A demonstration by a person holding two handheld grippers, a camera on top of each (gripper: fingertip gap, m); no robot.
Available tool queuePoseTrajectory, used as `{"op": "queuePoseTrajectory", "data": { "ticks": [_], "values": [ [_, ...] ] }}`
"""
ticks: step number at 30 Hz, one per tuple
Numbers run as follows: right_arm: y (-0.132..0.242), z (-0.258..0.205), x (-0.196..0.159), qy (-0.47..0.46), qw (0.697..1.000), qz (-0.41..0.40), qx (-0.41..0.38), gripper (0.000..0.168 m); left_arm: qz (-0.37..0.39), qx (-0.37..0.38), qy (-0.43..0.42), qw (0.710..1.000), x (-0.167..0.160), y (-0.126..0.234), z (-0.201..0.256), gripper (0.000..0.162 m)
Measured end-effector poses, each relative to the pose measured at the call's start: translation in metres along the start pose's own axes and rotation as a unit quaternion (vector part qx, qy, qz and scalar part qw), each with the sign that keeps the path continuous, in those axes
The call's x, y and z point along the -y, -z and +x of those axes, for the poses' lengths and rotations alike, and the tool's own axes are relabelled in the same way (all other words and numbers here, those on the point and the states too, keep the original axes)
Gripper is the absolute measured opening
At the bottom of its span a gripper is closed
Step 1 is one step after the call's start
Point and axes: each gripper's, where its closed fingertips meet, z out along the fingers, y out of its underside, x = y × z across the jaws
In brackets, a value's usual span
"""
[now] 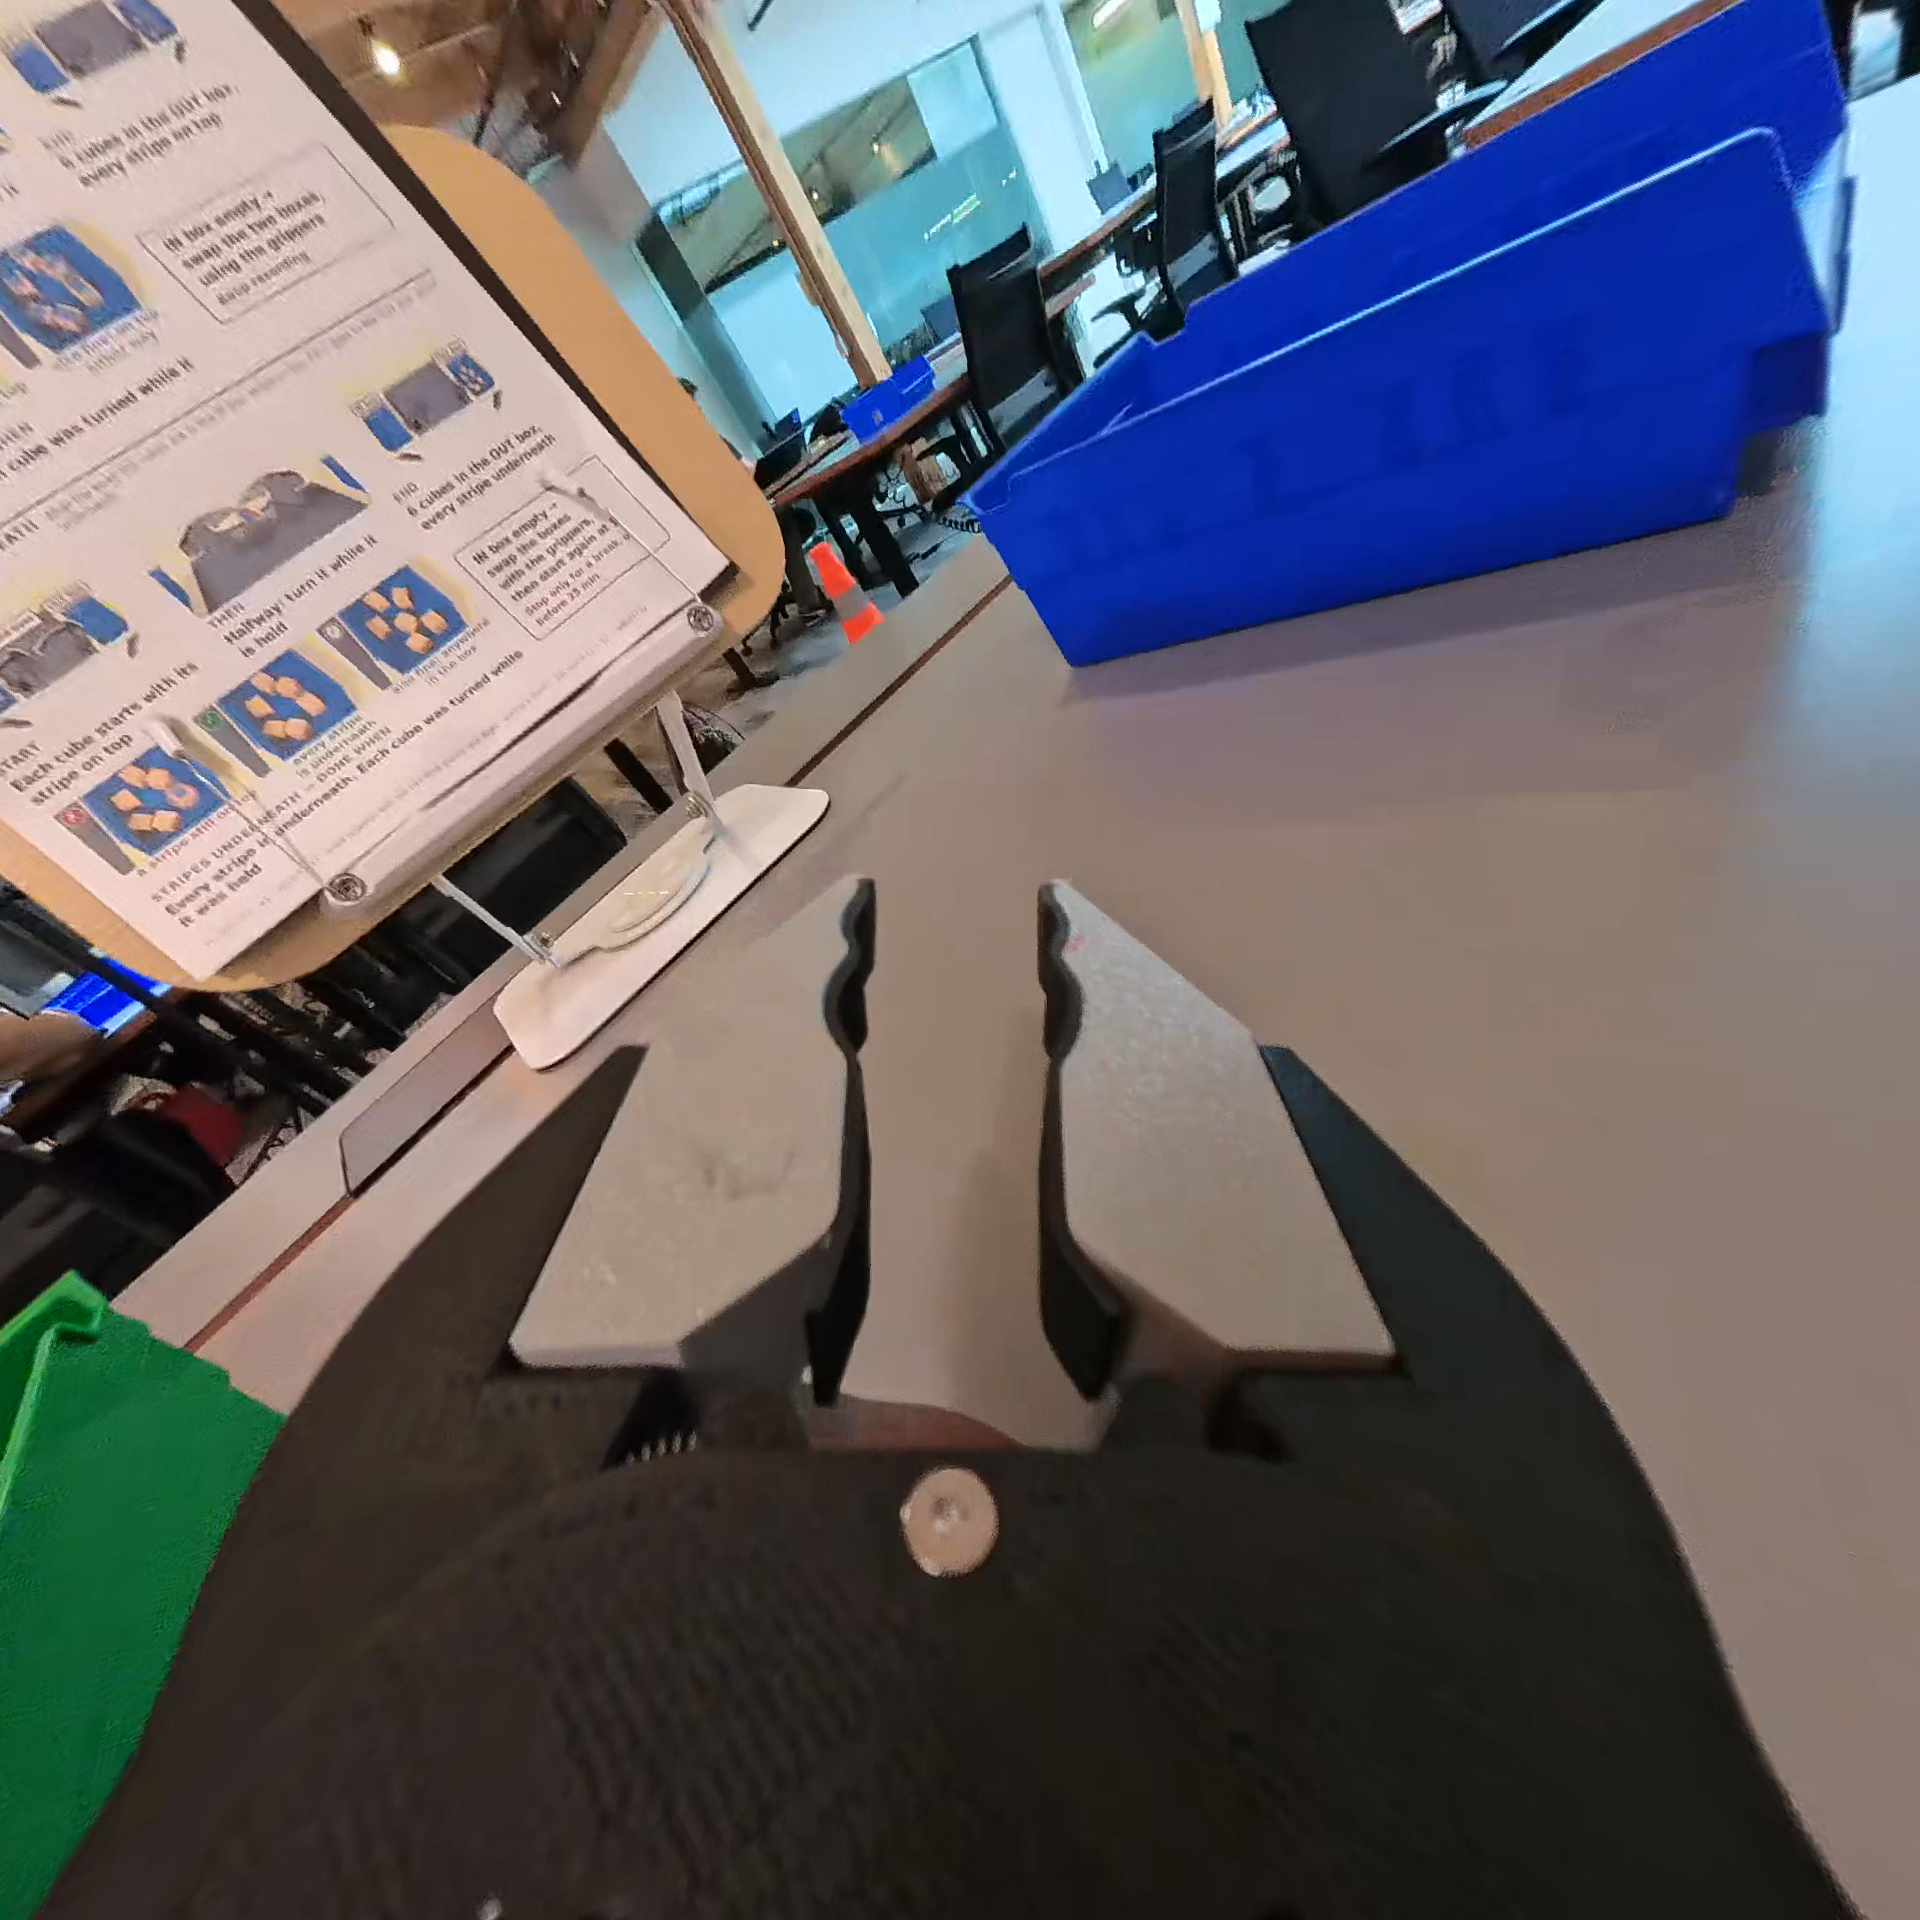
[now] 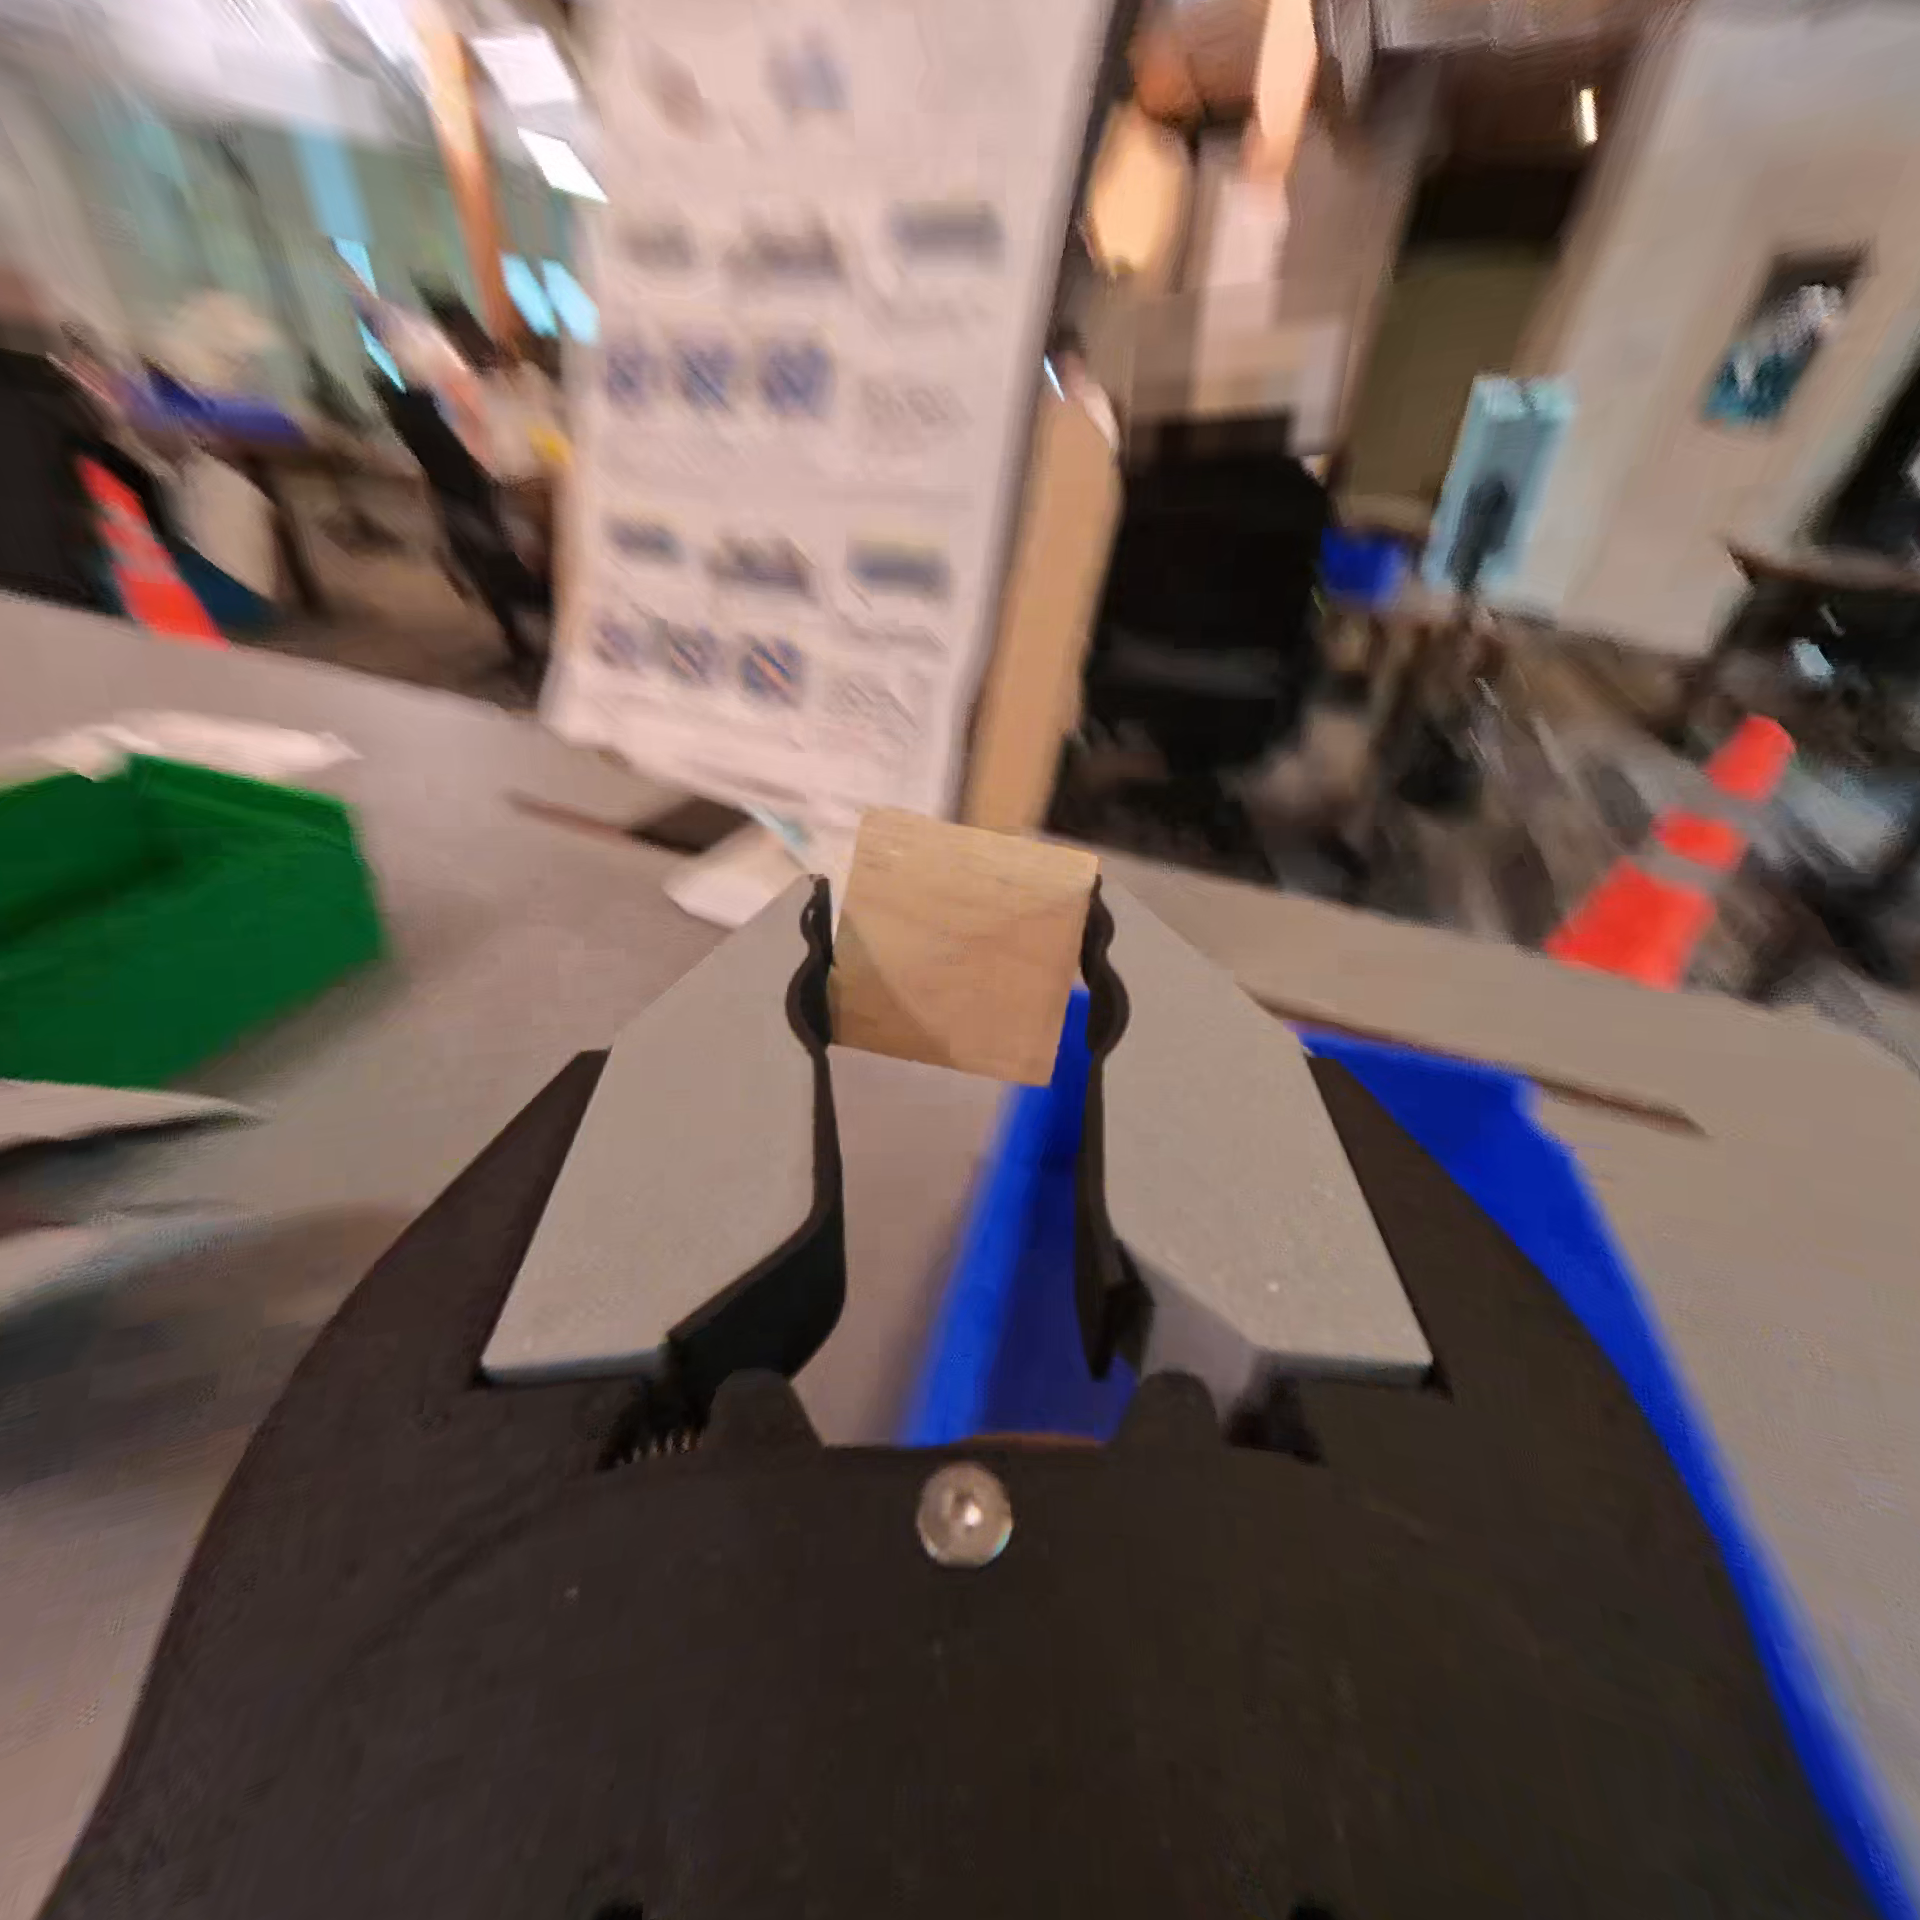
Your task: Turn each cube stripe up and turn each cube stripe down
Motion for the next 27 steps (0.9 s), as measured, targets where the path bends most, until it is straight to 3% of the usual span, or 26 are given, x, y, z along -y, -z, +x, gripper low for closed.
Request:
{"op": "queuePoseTrajectory", "data": {
  "ticks": [3, 6, 10, 14, 17, 21, 24, 27],
  "values": [
    [-0.014, 0.085, -0.069, 0.02, 0.977, -0.198, -0.081, 0.046, 0.006, -0.003, 0.001, 1.0, 0.006, 0.002, 0.002, 0.029],
    [-0.025, 0.13, -0.15, 0.025, 0.921, -0.377, -0.093, 0.047, 0.011, -0.001, -0.005, 1.0, 0.009, 0.004, 0.002, 0.029],
    [-0.032, 0.147, -0.219, 0.018, 0.854, -0.513, -0.084, 0.047, 0.005, 0.003, -0.027, 1.0, 0.004, 0.004, 0.002, 0.028],
    [-0.034, 0.155, -0.241, 0.013, 0.828, -0.554, -0.089, 0.049, -0.009, 0.002, -0.022, 1.0, -0.002, 0.002, 0.001, 0.029],
    [-0.034, 0.147, -0.228, -0.001, 0.841, -0.535, -0.077, 0.056, -0.014, 0.0, -0.009, 1.0, -0.005, 0.001, 0.0, 0.029],
    [-0.037, 0.128, -0.162, 0.018, 0.893, -0.444, -0.076, 0.053, -0.017, -0.003, -0.001, 1.0, -0.005, 0.0, 0.0, 0.03],
    [-0.047, 0.06, -0.096, 0.015, 0.943, -0.334, 0.002, 0.051, -0.022, -0.007, -0.005, 1.0, -0.007, -0.001, 0.003, 0.031],
    [-0.053, -0.028, -0.063, 0.008, 0.961, -0.254, 0.106, 0.046, -0.032, -0.01, -0.012, 0.999, -0.012, -0.003, 0.005, 0.031]
  ]
}}
